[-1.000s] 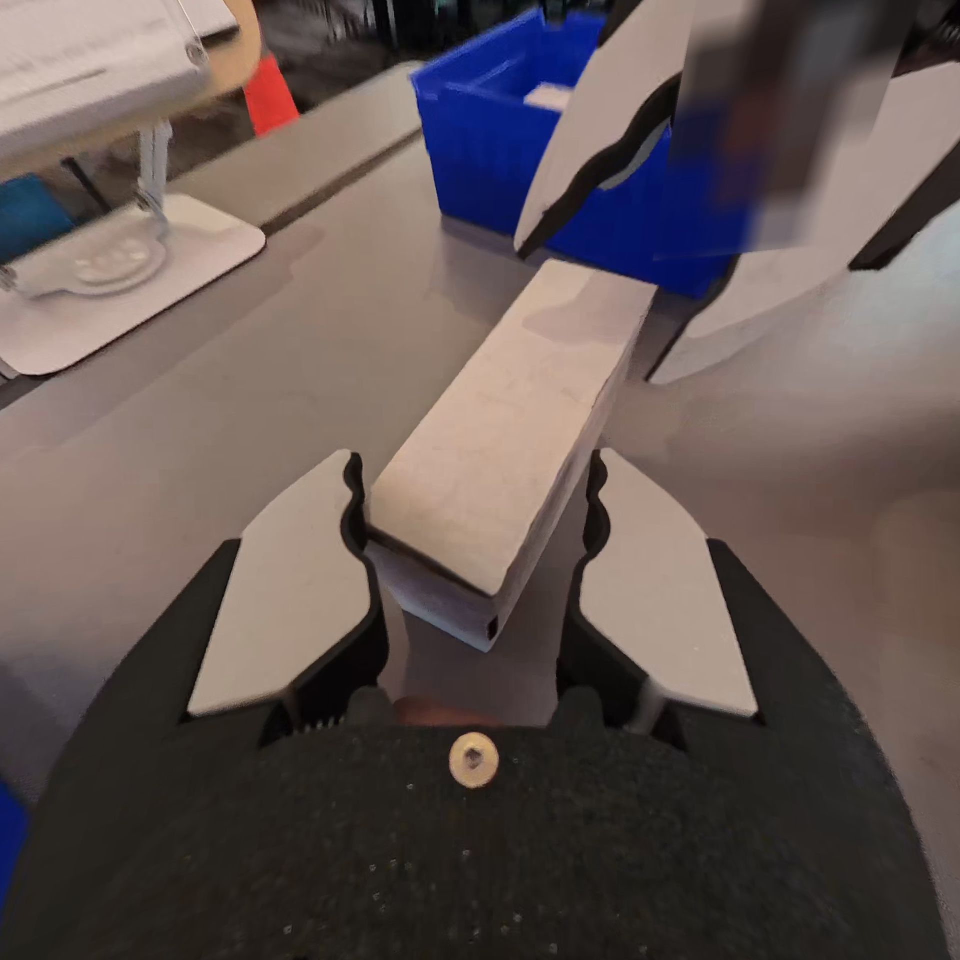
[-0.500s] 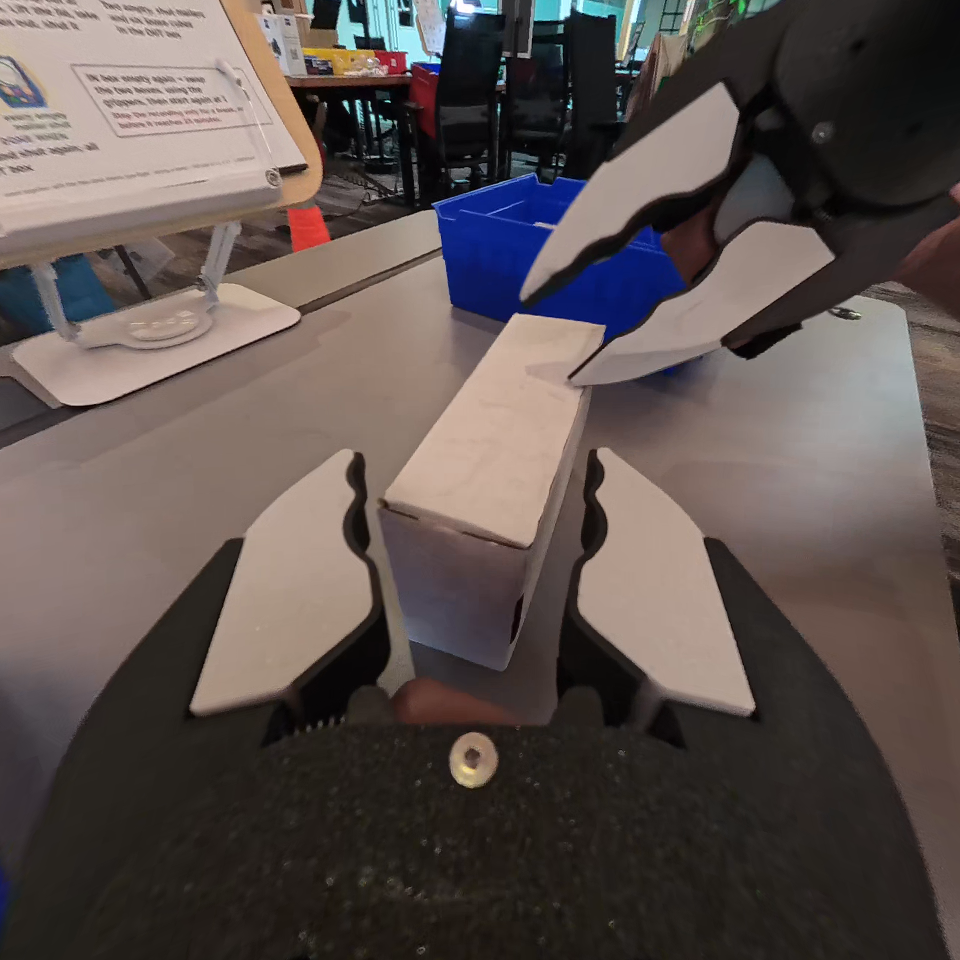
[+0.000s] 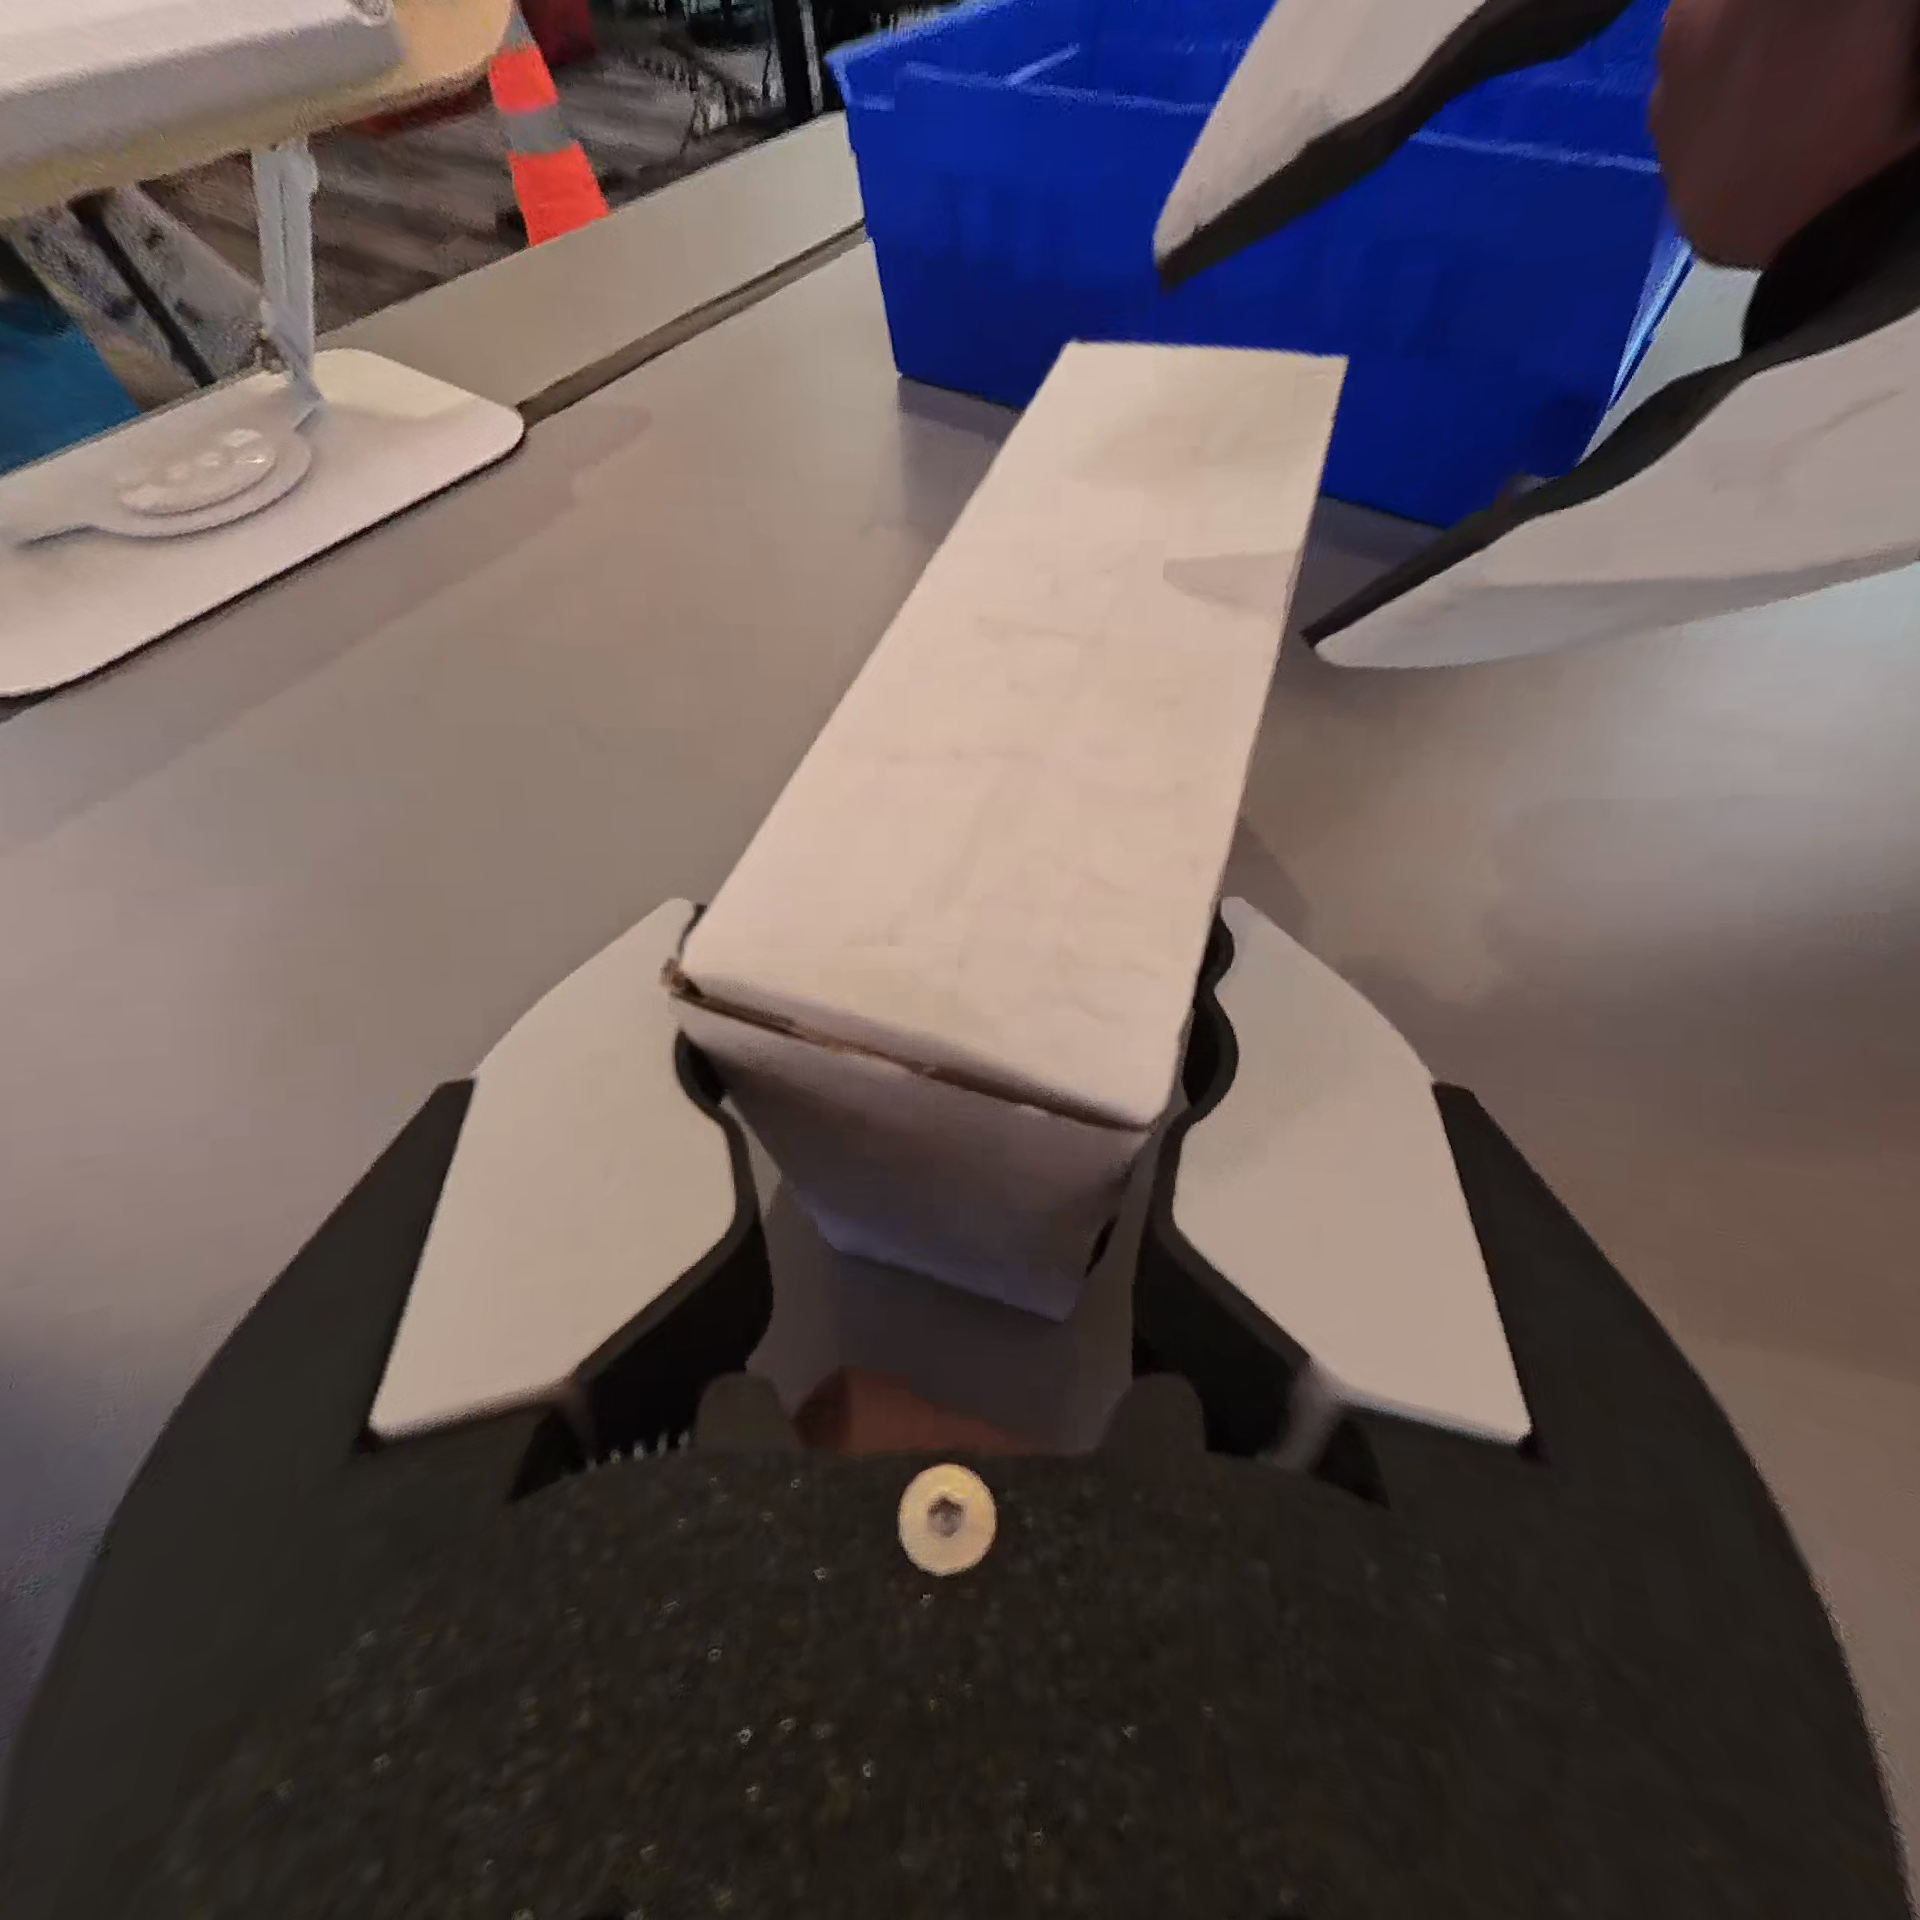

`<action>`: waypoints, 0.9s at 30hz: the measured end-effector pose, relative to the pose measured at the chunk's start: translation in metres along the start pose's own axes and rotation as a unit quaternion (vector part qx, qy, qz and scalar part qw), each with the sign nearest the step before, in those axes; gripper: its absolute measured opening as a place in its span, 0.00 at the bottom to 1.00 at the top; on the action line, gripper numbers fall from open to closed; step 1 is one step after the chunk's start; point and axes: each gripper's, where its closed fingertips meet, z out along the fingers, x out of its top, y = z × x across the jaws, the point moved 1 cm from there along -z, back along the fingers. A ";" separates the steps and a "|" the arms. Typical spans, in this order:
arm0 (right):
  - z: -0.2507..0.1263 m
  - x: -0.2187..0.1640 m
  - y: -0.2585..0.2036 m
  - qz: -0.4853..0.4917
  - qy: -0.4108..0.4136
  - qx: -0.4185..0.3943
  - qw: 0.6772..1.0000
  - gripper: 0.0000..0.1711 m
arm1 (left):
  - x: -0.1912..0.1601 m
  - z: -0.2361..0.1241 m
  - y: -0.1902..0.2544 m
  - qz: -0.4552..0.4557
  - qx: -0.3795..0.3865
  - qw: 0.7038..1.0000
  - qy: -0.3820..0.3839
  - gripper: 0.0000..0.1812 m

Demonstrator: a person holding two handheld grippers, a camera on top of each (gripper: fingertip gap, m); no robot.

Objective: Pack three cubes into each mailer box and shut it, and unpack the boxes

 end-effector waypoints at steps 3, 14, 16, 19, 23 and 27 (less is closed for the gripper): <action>-0.001 -0.002 0.000 -0.011 -0.004 0.003 1.000 0.26 | 0.003 0.005 0.007 0.019 -0.018 1.000 0.008 0.46; -0.009 0.005 0.008 -0.109 -0.044 -0.048 0.992 0.35 | 0.001 0.001 0.015 0.032 -0.050 0.998 0.007 0.44; -0.007 0.007 0.009 -0.122 -0.053 -0.054 0.990 0.36 | 0.001 0.001 0.014 0.028 -0.051 0.998 0.006 0.44; -0.004 0.010 0.011 -0.153 -0.065 -0.075 0.983 0.36 | 0.001 0.000 0.011 0.020 -0.052 0.998 0.007 0.43; -0.001 0.012 0.006 -0.194 -0.073 -0.096 0.973 0.31 | 0.000 0.000 0.013 0.032 -0.052 0.998 0.006 0.43; 0.000 0.012 0.007 -0.205 -0.075 -0.120 0.969 0.30 | -0.001 -0.001 0.013 0.036 -0.050 0.998 0.006 0.43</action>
